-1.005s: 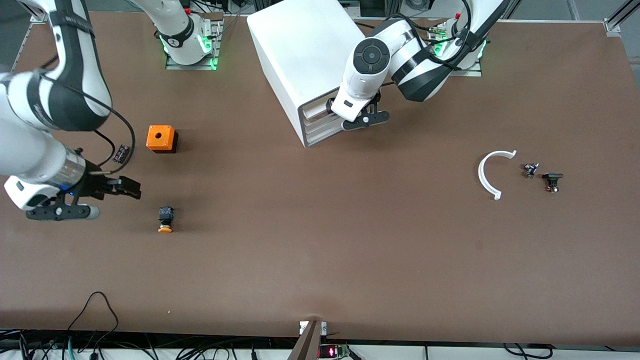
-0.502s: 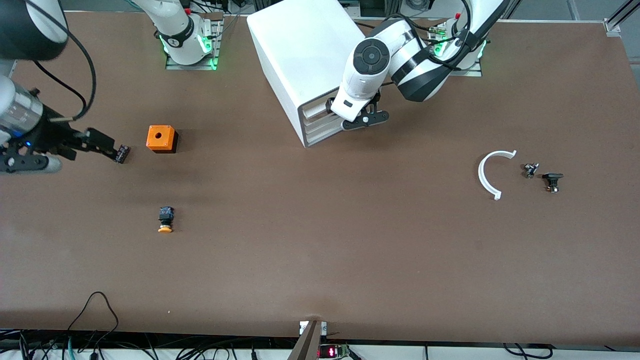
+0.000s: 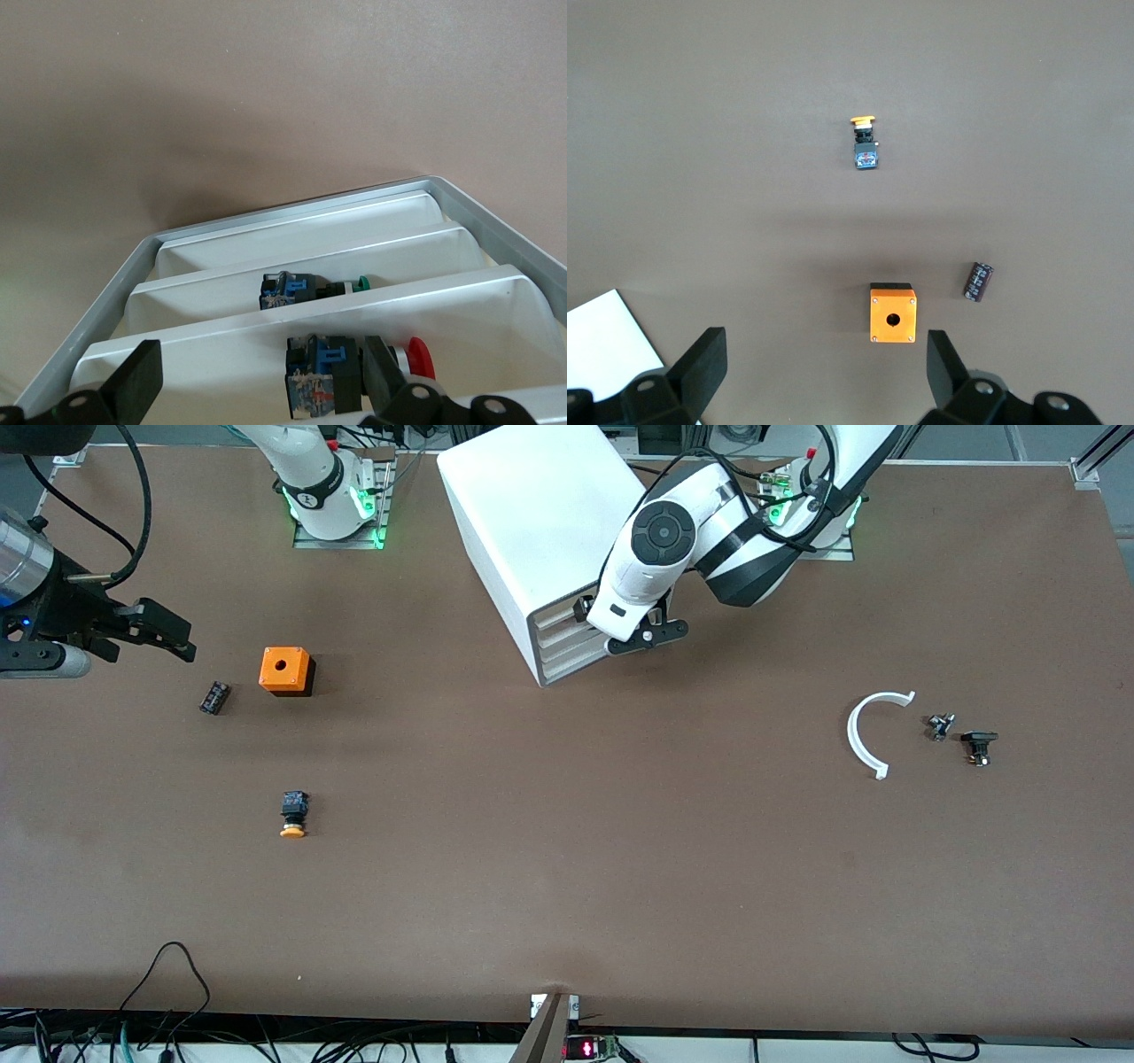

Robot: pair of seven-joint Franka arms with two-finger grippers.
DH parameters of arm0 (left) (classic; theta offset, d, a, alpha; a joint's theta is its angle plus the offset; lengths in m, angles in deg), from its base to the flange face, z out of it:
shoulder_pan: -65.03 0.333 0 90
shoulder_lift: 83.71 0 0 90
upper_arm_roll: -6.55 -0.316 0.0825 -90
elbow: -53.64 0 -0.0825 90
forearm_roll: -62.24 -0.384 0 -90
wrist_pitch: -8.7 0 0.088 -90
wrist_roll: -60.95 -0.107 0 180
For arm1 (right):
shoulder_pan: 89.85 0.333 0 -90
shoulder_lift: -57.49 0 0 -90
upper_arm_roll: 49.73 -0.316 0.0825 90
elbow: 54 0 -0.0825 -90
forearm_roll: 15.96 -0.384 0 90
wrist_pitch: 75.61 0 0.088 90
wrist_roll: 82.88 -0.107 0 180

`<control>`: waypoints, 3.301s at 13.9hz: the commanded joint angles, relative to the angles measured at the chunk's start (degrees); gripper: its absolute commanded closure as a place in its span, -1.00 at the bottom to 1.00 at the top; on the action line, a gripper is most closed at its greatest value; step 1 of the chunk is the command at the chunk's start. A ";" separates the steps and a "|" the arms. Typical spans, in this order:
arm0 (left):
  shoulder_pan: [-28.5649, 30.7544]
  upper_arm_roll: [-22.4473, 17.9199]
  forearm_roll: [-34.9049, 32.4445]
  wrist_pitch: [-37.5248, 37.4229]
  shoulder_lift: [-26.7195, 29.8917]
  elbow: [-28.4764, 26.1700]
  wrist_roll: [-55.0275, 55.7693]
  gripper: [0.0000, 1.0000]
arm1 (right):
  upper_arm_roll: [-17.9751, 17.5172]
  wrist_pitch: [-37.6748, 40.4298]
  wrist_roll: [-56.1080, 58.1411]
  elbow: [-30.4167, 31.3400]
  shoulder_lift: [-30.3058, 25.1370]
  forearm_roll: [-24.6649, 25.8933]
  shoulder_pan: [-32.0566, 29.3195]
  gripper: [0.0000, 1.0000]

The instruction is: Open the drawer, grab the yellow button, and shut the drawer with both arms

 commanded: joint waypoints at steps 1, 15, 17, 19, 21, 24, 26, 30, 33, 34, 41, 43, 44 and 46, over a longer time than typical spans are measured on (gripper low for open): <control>0.77 1.21 1.91 -1.05 0.02 0.26 -1.19 -1.00 | -0.98 0.79 -0.69 -0.06 -1.18 0.74 -0.90 -1.00; 16.76 -0.11 -8.81 -28.90 0.99 24.23 -34.56 -1.00 | -0.98 2.46 -0.42 -2.87 0.58 0.65 -0.81 -1.00; 20.52 -0.20 -8.81 -32.59 1.69 26.53 -40.01 -1.00 | -0.89 2.73 -0.33 -4.02 0.67 0.48 -0.81 -1.00; 20.20 -5.78 -8.64 -33.13 5.80 26.98 -48.43 -1.00 | -0.98 2.64 -0.33 -4.98 1.02 0.48 -0.81 -1.00; 12.85 -18.33 -7.76 -32.61 10.11 26.36 -57.13 -1.00 | -0.98 2.47 -0.33 -5.25 1.11 0.30 -0.63 -1.00; 5.45 -31.89 -7.58 -30.86 14.07 24.70 -65.68 -1.00 | -0.98 2.29 -0.25 -5.34 1.11 0.22 -0.63 -1.00; 0.88 -40.67 -3.56 -26.04 17.67 20.67 -70.07 -1.00 | -0.98 2.20 -0.42 -5.34 1.11 0.21 -0.63 -1.00; -4.85 -48.80 -2.48 -18.46 22.43 13.89 -69.92 -1.00 | -0.98 2.72 -0.42 -5.34 1.28 0.57 -0.54 -1.00; -6.87 -51.43 -2.40 -17.66 24.54 10.90 -69.83 -1.00 | -0.63 2.82 -0.25 -5.42 1.28 0.48 -0.81 -1.00; -7.14 -51.44 -2.40 -17.75 24.37 11.15 -69.74 -1.00 | -0.71 2.73 -0.33 -5.43 1.28 0.48 -0.81 -1.00; -6.52 -50.83 -3.01 -22.38 23.40 13.69 -69.48 -1.00 | -0.89 2.38 -0.33 -5.43 1.28 0.39 -0.81 -1.00; -6.96 -50.74 -3.01 -22.94 23.40 13.88 -68.95 -1.00 | -0.89 2.29 -0.33 -5.51 1.28 0.48 -0.81 -1.00; -6.96 -50.74 -3.01 -22.94 23.32 13.97 -69.04 -1.00 | -0.89 2.64 -0.33 -6.12 1.37 0.39 -0.81 -1.00; -7.05 -50.74 -3.01 -22.94 23.32 14.14 -68.95 -1.00 | -0.89 2.73 -0.33 -6.22 1.55 0.48 -0.63 -1.00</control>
